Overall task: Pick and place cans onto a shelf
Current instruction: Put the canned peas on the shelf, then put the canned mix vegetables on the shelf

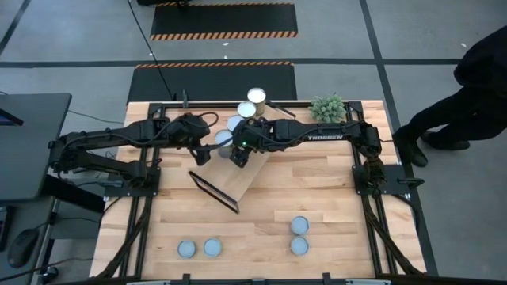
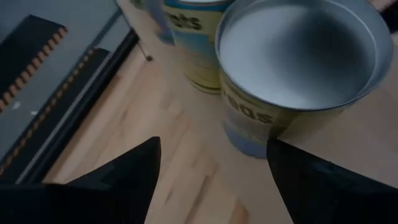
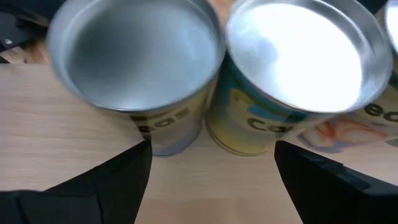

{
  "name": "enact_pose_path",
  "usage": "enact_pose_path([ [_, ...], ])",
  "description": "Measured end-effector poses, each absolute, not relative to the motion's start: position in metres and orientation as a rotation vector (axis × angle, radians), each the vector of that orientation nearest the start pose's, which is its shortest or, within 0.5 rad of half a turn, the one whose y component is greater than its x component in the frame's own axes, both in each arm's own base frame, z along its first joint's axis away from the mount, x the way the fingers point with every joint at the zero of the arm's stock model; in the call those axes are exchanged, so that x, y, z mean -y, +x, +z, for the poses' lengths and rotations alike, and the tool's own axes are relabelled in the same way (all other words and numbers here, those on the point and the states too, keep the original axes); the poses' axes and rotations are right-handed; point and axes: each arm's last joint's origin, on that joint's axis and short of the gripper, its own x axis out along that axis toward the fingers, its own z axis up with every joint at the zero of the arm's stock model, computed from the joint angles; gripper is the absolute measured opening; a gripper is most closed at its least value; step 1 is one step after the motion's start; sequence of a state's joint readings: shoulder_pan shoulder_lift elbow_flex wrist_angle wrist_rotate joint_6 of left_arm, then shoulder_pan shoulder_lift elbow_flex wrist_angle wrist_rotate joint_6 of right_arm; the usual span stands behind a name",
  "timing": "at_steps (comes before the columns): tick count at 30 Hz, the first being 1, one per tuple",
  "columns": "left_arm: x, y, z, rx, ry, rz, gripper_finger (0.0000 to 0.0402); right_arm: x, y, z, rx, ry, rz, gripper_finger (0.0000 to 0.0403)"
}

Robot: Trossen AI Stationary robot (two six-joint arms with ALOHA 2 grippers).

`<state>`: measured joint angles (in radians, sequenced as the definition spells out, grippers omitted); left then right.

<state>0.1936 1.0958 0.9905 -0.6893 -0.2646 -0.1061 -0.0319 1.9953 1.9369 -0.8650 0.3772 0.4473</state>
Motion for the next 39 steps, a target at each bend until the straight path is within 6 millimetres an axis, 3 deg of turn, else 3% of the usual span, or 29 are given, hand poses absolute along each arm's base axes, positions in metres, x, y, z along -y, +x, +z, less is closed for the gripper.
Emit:
enact_pose_path([
  [15,-0.049,0.205,0.308,-0.758,-0.071,0.506,0.0299,0.022,0.432,0.313,-0.835,0.256,-0.55,0.0346],
  [22,-0.044,0.193,0.317,-0.717,-0.106,0.441,0.0299,0.018,0.421,0.319,-0.926,0.247,-0.424,0.0346],
  [29,-0.039,0.18,0.329,-0.651,-0.136,0.345,0.0299,-0.012,0.41,0.338,-0.936,0.135,-0.143,0.0346],
  [39,-0.036,0.165,0.339,-0.59,-0.135,0.349,0.0299,-0.065,0.398,0.326,-1.057,0.112,0.065,0.0346],
])
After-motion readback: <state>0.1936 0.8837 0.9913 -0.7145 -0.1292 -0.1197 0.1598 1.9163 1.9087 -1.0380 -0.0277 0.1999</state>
